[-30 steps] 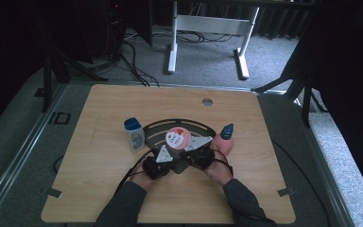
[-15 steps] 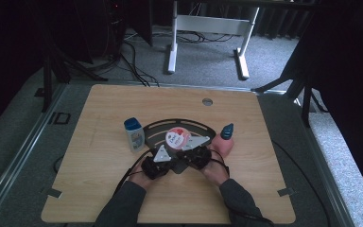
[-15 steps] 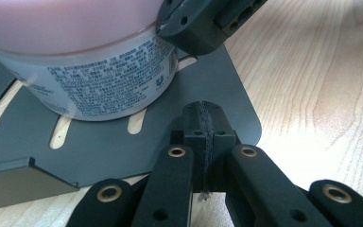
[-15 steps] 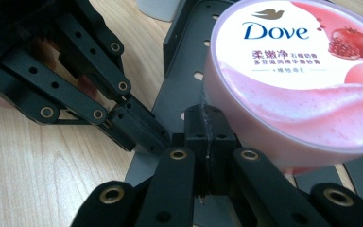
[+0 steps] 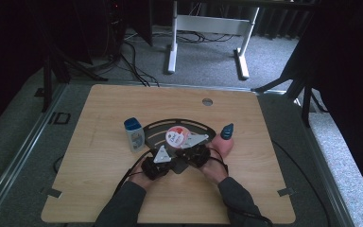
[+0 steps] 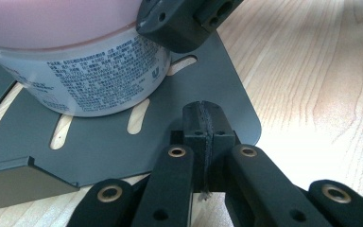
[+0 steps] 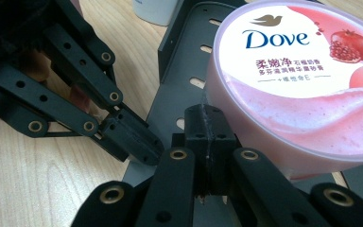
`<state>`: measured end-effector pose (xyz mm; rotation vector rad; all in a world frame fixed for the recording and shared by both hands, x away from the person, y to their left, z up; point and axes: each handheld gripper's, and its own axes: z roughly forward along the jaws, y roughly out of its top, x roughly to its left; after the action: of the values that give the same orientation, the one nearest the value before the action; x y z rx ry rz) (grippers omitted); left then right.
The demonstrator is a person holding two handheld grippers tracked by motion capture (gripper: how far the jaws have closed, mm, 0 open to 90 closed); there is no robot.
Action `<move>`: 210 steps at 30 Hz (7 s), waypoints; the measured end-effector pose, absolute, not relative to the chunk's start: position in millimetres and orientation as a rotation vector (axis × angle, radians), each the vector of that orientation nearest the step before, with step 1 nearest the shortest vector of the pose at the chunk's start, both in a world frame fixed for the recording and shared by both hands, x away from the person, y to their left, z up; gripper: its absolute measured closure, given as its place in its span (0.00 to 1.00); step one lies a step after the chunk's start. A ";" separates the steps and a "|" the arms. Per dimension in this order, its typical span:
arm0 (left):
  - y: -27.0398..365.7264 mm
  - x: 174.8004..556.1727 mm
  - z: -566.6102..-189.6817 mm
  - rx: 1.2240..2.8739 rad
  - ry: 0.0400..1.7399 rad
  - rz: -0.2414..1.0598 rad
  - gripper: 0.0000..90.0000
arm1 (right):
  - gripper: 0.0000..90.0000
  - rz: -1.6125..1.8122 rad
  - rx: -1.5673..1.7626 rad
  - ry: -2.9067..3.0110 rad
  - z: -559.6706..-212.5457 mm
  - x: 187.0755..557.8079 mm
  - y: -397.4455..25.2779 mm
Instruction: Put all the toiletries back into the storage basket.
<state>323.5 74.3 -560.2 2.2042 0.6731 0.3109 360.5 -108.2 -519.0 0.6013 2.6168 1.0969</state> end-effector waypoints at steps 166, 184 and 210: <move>188.0 308.0 -465.8 2.269 0.883 0.343 0.64 | 0.87 1.221 0.890 2.541 -560.0 361.6 -140.1; 205.3 335.3 -451.4 2.323 0.997 0.341 0.62 | 0.86 1.222 0.887 2.546 -559.9 361.5 -140.0; 205.3 366.3 -434.3 2.392 0.993 0.318 0.59 | 0.85 1.225 0.884 2.551 -560.0 361.8 -140.1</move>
<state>366.3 205.3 -434.3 2.3924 0.9929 0.3179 361.8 -140.1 -560.0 0.8842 2.5509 1.2251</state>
